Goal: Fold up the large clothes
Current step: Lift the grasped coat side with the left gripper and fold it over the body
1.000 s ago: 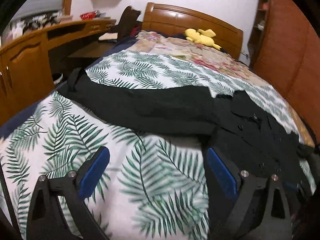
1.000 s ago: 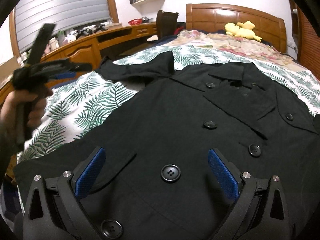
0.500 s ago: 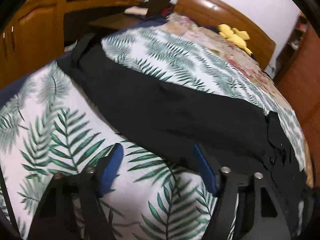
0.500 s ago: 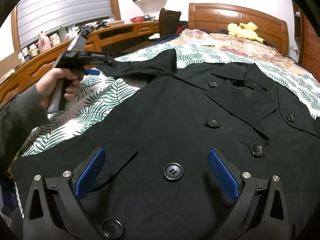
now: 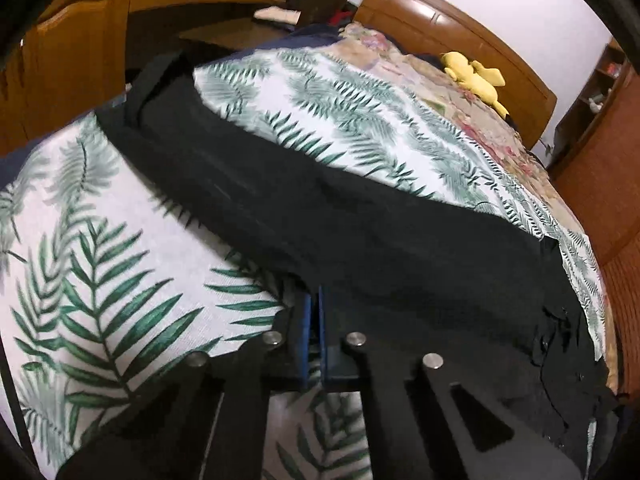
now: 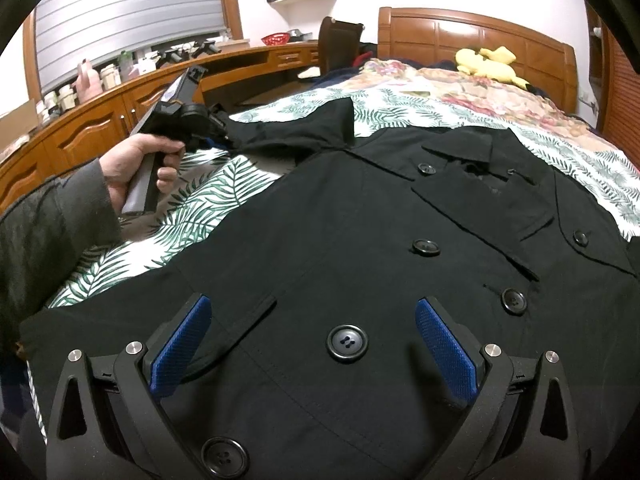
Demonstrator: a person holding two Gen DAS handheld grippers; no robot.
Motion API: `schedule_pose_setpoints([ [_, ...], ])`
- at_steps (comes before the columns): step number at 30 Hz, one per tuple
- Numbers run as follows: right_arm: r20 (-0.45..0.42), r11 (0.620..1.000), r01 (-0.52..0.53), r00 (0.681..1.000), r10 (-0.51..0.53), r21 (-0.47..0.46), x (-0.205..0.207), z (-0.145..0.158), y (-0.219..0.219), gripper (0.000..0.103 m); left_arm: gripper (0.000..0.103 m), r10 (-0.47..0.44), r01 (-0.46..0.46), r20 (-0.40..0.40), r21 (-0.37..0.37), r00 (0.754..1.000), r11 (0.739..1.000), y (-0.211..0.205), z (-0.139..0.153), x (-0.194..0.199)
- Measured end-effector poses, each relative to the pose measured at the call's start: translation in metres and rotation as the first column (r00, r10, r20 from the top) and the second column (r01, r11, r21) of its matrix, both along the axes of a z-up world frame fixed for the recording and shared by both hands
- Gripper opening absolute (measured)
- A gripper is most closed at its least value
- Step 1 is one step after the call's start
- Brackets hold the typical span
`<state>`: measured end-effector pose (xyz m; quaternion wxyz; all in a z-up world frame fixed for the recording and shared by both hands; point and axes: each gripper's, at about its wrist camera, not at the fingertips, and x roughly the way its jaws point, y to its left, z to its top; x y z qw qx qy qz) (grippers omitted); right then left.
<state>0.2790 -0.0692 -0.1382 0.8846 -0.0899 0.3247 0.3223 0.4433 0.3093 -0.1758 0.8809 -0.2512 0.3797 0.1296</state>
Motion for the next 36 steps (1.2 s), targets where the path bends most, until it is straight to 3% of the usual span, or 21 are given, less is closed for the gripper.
schedule_pose_setpoints([
  [6, 0.009, 1.000, 0.010, 1.000, -0.010, 0.010, 0.000, 0.002, -0.002, 0.103, 0.000, -0.093, 0.084, 0.057, 0.139, 0.994, 0.987, -0.051, 0.069, -0.016],
  [9, 0.008, 1.000, 0.013, 1.000, -0.013, 0.016, 0.000, 0.004, -0.004, 0.103, 0.000, -0.173, 0.154, 0.077, 0.202, 0.982, 0.967, -0.092, 0.105, -0.029],
  [13, -0.004, 0.999, -0.014, 1.000, 0.014, 0.034, -0.006, 0.015, -0.008, 0.103, 0.000, -0.275, 0.251, 0.073, 0.239, 0.959, 0.938, -0.145, 0.130, -0.048],
  [19, 0.015, 0.994, -0.050, 0.999, 0.049, 0.097, -0.017, 0.047, -0.021, 0.103, 0.000, -0.344, 0.314, 0.050, 0.302, 0.938, 0.900, -0.191, 0.145, -0.069],
  [25, 0.087, 0.994, 0.002, 0.996, -0.012, 0.114, -0.018, 0.076, -0.052, 0.103, 0.000, -0.382, 0.362, 0.002, 0.312, 0.924, 0.878, -0.210, 0.146, -0.081],
  [28, 0.100, 0.991, 0.036, 0.994, -0.049, 0.126, -0.013, 0.081, -0.067, 0.103, 0.005, -0.413, 0.396, -0.007, 0.298, 0.911, 0.868, -0.214, 0.141, -0.094],
  [33, 0.100, 0.989, 0.066, 0.992, -0.080, 0.135, -0.005, 0.083, -0.077, 0.103, 0.021, -0.441, 0.420, 0.002, 0.303, 0.897, 0.856, -0.213, 0.135, -0.117],
  [36, 0.097, 0.989, 0.072, 0.992, -0.085, 0.129, -0.003, 0.080, -0.076, 0.103, 0.026, -0.430, 0.410, -0.014, 0.333, 0.903, 0.849, -0.203, 0.131, -0.120],
])
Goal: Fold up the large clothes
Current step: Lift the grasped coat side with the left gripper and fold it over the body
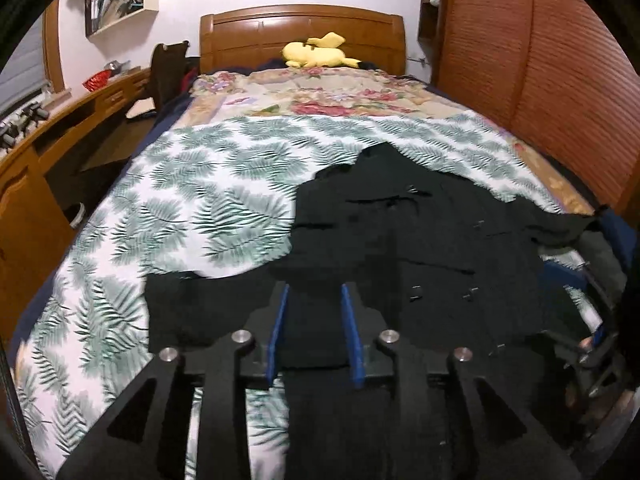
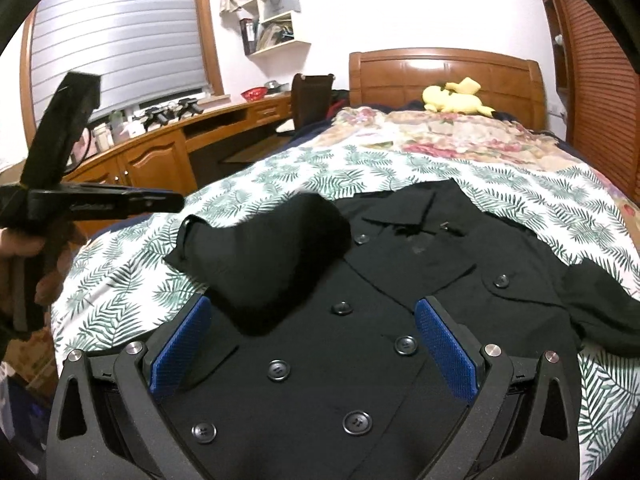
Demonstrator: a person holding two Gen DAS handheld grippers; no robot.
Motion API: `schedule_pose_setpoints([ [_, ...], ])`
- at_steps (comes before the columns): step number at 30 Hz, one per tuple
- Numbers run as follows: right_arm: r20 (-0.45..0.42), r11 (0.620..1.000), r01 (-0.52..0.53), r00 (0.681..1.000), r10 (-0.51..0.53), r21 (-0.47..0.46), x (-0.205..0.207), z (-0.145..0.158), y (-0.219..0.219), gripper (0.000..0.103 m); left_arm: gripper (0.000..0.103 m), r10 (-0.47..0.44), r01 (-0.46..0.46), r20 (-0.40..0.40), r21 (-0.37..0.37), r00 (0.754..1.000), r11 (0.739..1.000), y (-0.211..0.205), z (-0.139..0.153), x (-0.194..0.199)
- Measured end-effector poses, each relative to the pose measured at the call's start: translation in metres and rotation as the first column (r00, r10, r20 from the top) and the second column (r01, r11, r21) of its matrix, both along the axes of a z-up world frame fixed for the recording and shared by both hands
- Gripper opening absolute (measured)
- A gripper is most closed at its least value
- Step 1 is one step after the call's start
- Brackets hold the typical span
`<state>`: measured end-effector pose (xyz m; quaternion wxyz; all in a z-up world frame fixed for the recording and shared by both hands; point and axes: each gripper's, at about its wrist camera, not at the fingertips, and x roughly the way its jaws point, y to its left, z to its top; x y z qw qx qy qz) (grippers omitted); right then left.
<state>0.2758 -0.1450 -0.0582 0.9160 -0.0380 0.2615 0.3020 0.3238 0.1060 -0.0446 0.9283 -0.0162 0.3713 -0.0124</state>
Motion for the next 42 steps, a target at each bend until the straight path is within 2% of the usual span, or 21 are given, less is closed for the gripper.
schedule_pose_setpoints([
  [4, -0.007, 1.000, -0.004, 1.000, 0.003, -0.023, 0.002, -0.008, 0.006, 0.103, 0.031, 0.067, -0.067, -0.029, -0.002, 0.997, 0.998, 0.034, -0.016, 0.008],
  [8, -0.014, 0.999, -0.006, 1.000, 0.005, -0.052, 0.004, -0.017, 0.011, 0.103, 0.034, 0.146, -0.144, -0.069, 0.031, 0.987, 0.989, 0.070, -0.047, 0.018],
  [13, -0.031, 0.997, 0.002, 1.000, -0.004, -0.082, 0.011, -0.029, 0.016, 0.103, 0.035, 0.211, -0.213, -0.123, 0.002, 0.970, 0.977, 0.107, -0.085, 0.028],
  [19, -0.055, 0.993, 0.006, 0.998, -0.012, -0.117, 0.020, -0.043, 0.021, 0.103, 0.036, 0.242, -0.248, -0.145, -0.023, 0.959, 0.968, 0.125, -0.108, 0.044],
  [26, -0.064, 0.990, 0.002, 0.998, -0.011, -0.142, 0.022, -0.052, 0.023, 0.103, 0.036, 0.265, -0.278, -0.150, -0.071, 0.952, 0.958, 0.132, -0.123, 0.059],
  [29, -0.062, 0.990, 0.006, 0.998, -0.015, -0.144, 0.020, -0.052, 0.023, 0.103, 0.035, 0.234, -0.249, -0.162, -0.082, 0.959, 0.965, 0.130, -0.130, 0.066],
  [31, -0.061, 0.989, 0.009, 0.998, -0.018, -0.144, 0.018, -0.051, 0.023, 0.103, 0.013, 0.216, -0.233, -0.178, -0.084, 0.960, 0.969, 0.129, -0.135, 0.070],
  [33, -0.055, 0.989, 0.013, 0.998, -0.021, -0.147, 0.016, -0.048, 0.022, 0.103, 0.002, 0.231, -0.246, -0.180, -0.069, 0.956, 0.967, 0.128, -0.134, 0.069],
  [34, -0.053, 0.989, 0.015, 0.998, -0.023, -0.147, 0.015, -0.047, 0.021, 0.103, 0.000, 0.235, -0.246, -0.181, -0.041, 0.955, 0.968, 0.123, -0.130, 0.069],
  [36, -0.043, 0.989, 0.022, 0.999, -0.028, -0.148, 0.009, -0.043, 0.018, 0.103, 0.000, 0.241, -0.241, -0.158, 0.018, 0.958, 0.970, 0.113, -0.118, 0.067],
  [42, -0.012, 0.983, 0.038, 0.999, -0.041, -0.182, -0.013, -0.035, 0.000, 0.103, 0.000, 0.165, -0.164, -0.028, 0.035, 0.986, 0.986, 0.065, -0.044, 0.045],
])
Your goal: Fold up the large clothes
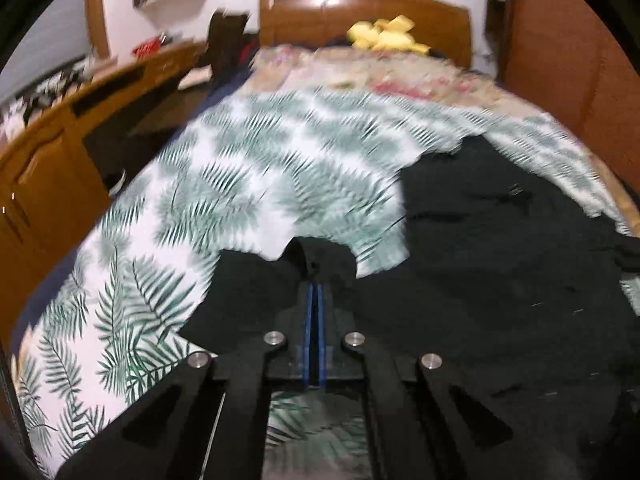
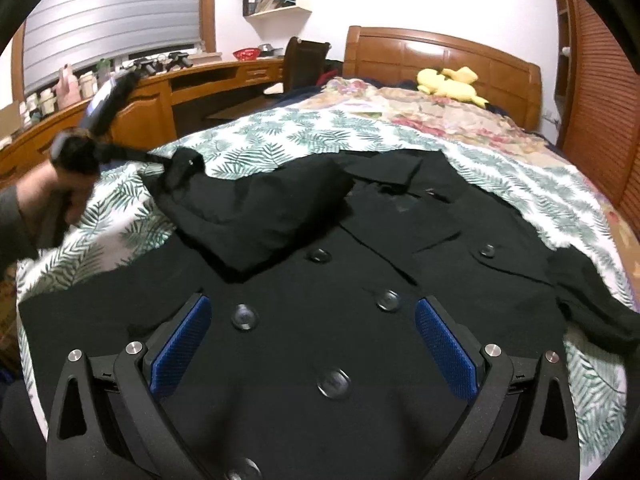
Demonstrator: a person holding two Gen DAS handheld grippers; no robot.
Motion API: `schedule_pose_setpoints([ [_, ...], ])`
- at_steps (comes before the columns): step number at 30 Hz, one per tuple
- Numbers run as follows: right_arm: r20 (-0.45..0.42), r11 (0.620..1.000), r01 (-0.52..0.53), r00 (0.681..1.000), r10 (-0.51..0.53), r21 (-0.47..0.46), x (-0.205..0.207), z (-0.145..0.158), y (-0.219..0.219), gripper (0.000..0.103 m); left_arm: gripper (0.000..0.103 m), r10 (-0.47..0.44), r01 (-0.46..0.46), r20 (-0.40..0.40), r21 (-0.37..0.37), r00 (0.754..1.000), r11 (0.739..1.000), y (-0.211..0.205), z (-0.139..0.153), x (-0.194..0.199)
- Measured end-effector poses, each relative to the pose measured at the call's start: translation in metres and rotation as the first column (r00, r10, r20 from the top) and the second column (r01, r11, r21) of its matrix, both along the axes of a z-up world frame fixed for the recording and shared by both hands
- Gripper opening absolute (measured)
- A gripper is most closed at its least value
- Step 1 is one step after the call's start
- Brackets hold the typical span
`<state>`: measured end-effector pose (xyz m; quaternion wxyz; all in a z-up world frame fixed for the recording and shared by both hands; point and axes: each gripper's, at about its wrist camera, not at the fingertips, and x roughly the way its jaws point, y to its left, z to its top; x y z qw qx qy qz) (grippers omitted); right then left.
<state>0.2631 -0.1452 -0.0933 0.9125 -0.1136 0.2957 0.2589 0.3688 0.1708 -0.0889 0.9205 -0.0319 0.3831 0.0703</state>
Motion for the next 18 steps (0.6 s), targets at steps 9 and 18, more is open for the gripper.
schedule_pose_setpoints([
  [9, 0.054, 0.996, 0.088, 0.994, -0.090, 0.033, -0.031, 0.038, -0.059, 0.103, 0.000, -0.211, 0.210, 0.126, 0.021, 0.969, 0.978, -0.116, 0.081, -0.032],
  [18, 0.077, 0.974, 0.219, 0.972, -0.224, 0.064, -0.056, 0.061, -0.128, 0.103, 0.000, -0.408, 0.403, 0.194, 0.065, 0.892, 0.913, -0.223, 0.123, -0.084],
])
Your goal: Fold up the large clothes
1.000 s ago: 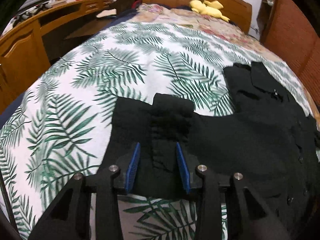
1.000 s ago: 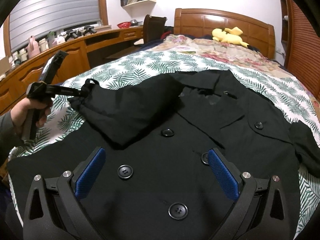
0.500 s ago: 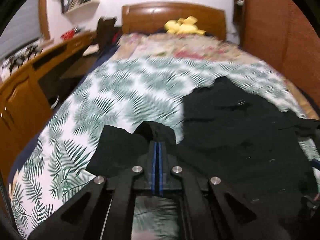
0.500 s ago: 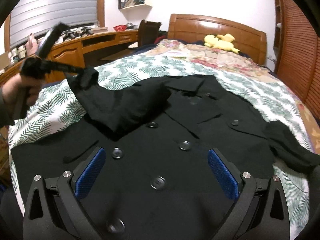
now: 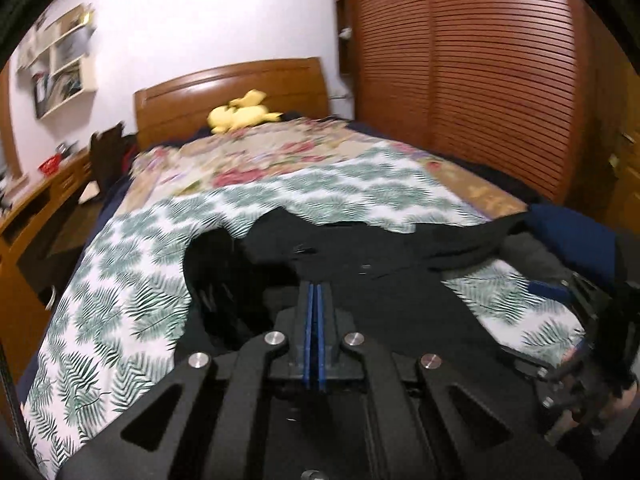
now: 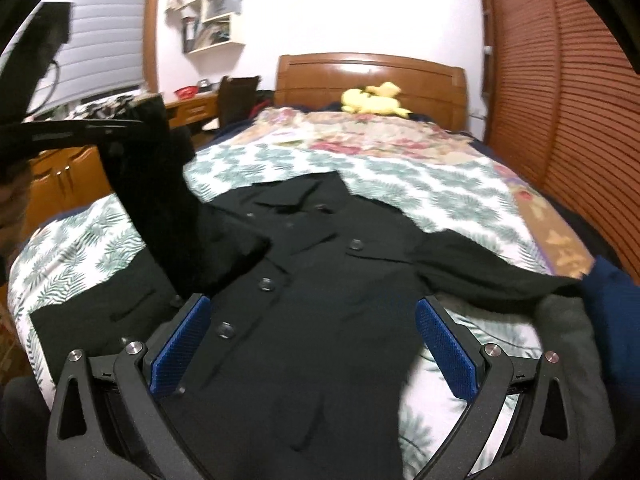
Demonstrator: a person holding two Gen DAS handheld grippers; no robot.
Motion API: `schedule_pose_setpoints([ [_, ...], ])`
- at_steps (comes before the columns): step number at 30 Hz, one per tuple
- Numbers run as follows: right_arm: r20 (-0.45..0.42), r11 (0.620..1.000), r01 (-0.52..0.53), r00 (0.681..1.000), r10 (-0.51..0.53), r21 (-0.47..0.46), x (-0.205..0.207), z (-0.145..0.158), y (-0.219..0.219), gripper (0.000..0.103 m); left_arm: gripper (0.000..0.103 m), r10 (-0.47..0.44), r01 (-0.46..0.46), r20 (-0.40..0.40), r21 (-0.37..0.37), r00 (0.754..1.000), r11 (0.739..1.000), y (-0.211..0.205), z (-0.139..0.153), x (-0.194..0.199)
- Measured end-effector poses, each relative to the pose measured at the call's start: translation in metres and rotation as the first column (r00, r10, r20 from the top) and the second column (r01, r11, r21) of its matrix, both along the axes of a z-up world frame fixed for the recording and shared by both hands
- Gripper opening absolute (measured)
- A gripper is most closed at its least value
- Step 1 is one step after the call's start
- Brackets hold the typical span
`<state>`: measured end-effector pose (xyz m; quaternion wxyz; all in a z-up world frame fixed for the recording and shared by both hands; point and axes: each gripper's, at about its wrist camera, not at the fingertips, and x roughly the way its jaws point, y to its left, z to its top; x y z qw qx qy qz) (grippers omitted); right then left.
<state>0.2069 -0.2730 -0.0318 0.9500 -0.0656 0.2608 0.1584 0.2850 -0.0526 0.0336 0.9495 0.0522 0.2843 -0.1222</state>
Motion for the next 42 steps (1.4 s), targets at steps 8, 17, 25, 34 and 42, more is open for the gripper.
schedule_pose_setpoints([
  [8, -0.019, 0.998, 0.060, 0.998, -0.060, -0.004, -0.019, 0.000, -0.036, 0.103, 0.000, -0.092, 0.091, -0.011, -0.031, 0.996, 0.995, -0.034, 0.002, -0.048],
  [17, -0.057, 0.999, 0.031, 0.998, -0.032, -0.016, -0.017, -0.013, -0.030, 0.102, 0.015, -0.053, 0.052, -0.015, -0.055, 0.998, 0.997, -0.011, -0.019, -0.086],
  [25, -0.076, 0.994, -0.112, 0.991, 0.112, 0.012, -0.007, -0.020, 0.028, 0.086, 0.024, 0.079, -0.079, -0.009, -0.112, 0.997, 0.991, 0.057, -0.051, -0.106],
  [34, -0.131, 0.945, -0.326, 0.937, 0.324, 0.007, 0.003, -0.052, 0.132, 0.069, 0.026, 0.206, -0.205, -0.004, -0.134, 0.978, 0.970, 0.127, -0.085, -0.126],
  [42, -0.204, 0.883, -0.468, 0.863, 0.463, 0.022, 0.004, -0.085, 0.211, 0.055, 0.028, 0.271, -0.268, 0.009, -0.125, 0.962, 0.955, 0.168, -0.093, -0.141],
])
